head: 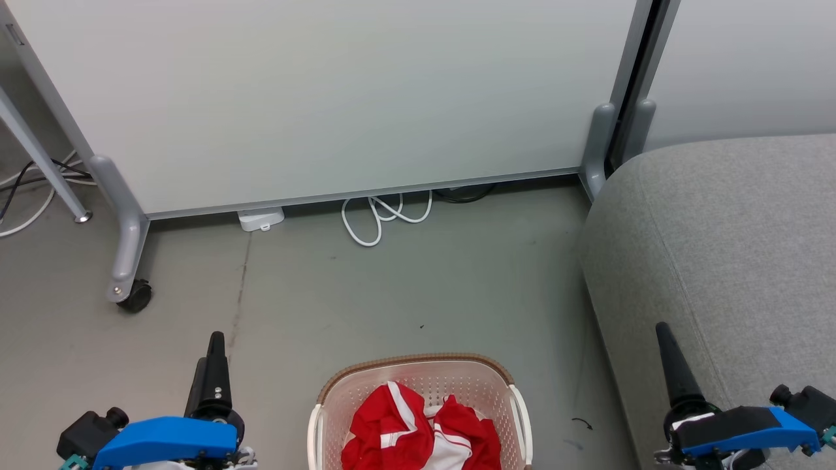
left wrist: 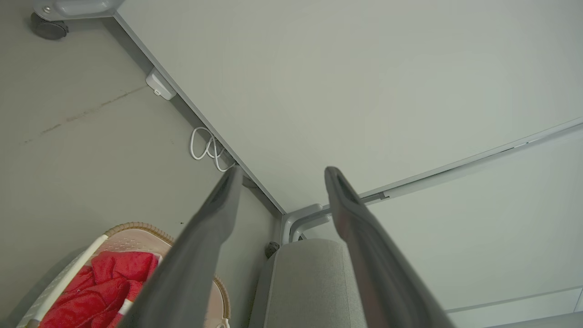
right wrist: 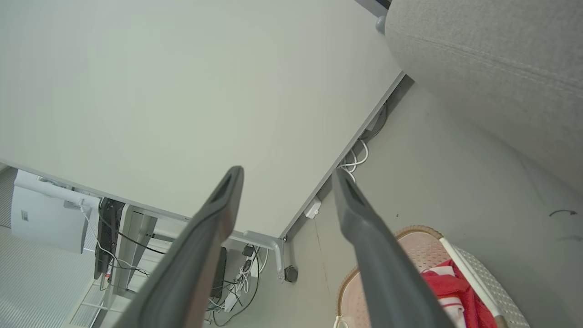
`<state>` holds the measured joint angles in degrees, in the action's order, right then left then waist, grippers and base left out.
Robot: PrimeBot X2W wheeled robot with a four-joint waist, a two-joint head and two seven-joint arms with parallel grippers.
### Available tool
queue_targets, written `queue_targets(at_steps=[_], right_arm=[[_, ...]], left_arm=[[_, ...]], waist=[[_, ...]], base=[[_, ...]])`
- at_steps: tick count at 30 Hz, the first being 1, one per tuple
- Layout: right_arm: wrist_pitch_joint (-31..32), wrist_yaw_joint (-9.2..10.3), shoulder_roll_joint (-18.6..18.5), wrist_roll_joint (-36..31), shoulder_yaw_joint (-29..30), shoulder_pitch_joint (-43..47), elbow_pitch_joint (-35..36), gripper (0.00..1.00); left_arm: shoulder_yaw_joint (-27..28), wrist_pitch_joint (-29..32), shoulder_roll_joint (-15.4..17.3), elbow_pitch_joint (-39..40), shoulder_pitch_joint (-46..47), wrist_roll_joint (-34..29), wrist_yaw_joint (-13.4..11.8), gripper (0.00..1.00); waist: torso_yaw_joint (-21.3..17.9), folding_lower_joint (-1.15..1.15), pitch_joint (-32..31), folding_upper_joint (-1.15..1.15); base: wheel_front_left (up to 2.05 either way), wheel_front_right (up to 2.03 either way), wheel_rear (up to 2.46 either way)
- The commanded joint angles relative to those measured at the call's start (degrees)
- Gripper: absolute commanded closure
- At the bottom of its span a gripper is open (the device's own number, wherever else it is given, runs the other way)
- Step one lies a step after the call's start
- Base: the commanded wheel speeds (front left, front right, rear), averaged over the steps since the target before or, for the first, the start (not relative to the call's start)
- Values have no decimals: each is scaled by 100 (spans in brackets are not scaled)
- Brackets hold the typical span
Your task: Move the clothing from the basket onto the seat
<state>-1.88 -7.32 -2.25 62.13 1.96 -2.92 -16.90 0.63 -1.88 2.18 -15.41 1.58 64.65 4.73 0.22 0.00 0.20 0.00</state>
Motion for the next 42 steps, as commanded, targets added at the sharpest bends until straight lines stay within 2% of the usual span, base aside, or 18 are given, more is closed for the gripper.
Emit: queue_targets(at_steps=[1, 9, 16, 42], right_arm=[[-44, -12, -35, -161, -16, -139, 103, 0], [-204, -14, -41, -1057, -49, -121, 165, 0], [-339, -15, -46, -1691, -104, -115, 168, 0], [-652, -17, -62, -3414, -269, -128, 110, 0]], left_arm=[[-35, -41, 48, 93, 139, -160, -12, 0], [-230, -203, 137, 106, 139, -1284, -50, 0], [-368, -337, 191, 117, 115, -2009, -98, 0], [-649, -754, 223, 56, 66, -3773, -159, 0]], waist=[[0, 0, 0, 0], [5, 0, -3, 0], [19, 0, -6, 0], [47, 0, -10, 0]], base=[[0, 0, 0], [0, 0, 0], [0, 0, 0], [0, 0, 0]])
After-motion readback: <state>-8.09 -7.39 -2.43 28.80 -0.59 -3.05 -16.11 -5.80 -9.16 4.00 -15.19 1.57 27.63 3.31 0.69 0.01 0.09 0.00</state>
